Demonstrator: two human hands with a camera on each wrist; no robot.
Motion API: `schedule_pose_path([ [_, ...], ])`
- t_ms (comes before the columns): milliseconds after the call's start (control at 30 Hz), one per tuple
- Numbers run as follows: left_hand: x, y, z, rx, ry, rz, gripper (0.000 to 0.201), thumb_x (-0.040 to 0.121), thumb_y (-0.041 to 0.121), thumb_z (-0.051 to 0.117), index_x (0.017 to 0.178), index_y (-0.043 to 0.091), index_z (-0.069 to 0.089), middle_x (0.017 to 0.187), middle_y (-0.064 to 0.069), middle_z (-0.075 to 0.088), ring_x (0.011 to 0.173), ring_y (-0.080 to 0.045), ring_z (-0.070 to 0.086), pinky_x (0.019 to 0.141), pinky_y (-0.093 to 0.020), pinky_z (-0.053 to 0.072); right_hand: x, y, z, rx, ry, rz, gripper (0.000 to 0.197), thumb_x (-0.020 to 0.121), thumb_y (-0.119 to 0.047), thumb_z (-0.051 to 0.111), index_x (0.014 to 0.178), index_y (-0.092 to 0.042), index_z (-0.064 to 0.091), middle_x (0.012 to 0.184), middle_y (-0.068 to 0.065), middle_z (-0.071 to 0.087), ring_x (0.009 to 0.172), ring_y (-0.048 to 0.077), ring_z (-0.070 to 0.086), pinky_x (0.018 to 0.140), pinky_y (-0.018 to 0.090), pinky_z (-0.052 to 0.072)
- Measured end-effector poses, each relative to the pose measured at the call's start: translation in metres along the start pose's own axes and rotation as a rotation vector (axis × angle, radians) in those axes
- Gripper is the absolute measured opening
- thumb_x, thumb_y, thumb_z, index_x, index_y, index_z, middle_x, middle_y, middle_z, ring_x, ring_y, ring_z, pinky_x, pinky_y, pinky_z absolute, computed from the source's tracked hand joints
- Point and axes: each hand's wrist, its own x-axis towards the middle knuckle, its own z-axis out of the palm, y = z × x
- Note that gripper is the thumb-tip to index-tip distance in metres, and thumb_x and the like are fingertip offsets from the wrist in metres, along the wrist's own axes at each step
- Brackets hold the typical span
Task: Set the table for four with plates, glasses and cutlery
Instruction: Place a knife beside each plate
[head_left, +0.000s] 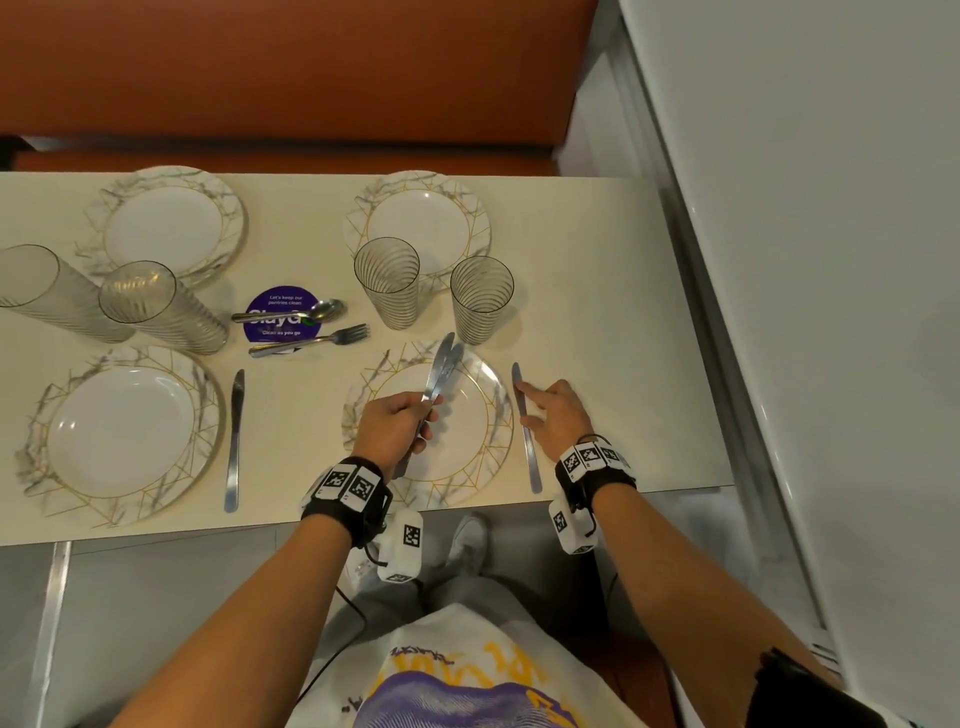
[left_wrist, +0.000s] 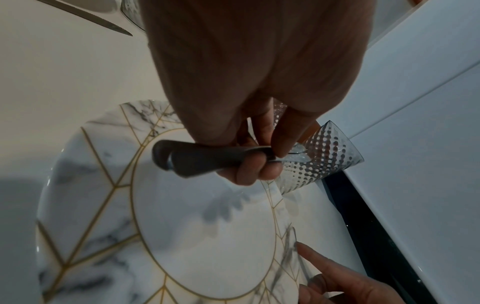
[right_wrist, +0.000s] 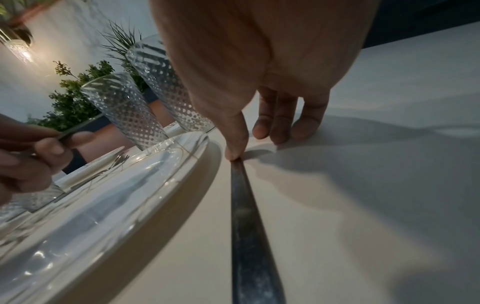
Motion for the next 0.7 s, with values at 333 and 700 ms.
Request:
schedule_pose_path([
  [333,-0.002,0.003,-0.033,0.016,-0.059,0.060,0.025,0.099,-0.002,0.058,0.113,0.006,0.078,0.082,-0.012,0.063,0.062,-0.018,0.051,0.050,-0.023,0.045,-0.006,-0.061,-0.021,0.132,0.318,-0.064,0.025,0.095,-0.013,0.060,0.116,-0.020,0.073,0.099,0.002,0.064,0.084,0.015,0.061,0.083,0.031,0.056],
  [700,-0.011,0.044,-0.134,0.088,-0.240,0.144,0.022,0.101,0.000,0.060,0.115,0.005,0.077,0.084,-0.012,0.068,0.057,-0.013,0.057,0.048,-0.022,0.047,0.006,-0.256,0.004,0.515,0.129,-0.109,0.021,0.096,-0.029,0.066,0.105,-0.010,0.071,0.082,0.006,0.074,0.064,0.019,0.071,0.057,0.027,0.052],
])
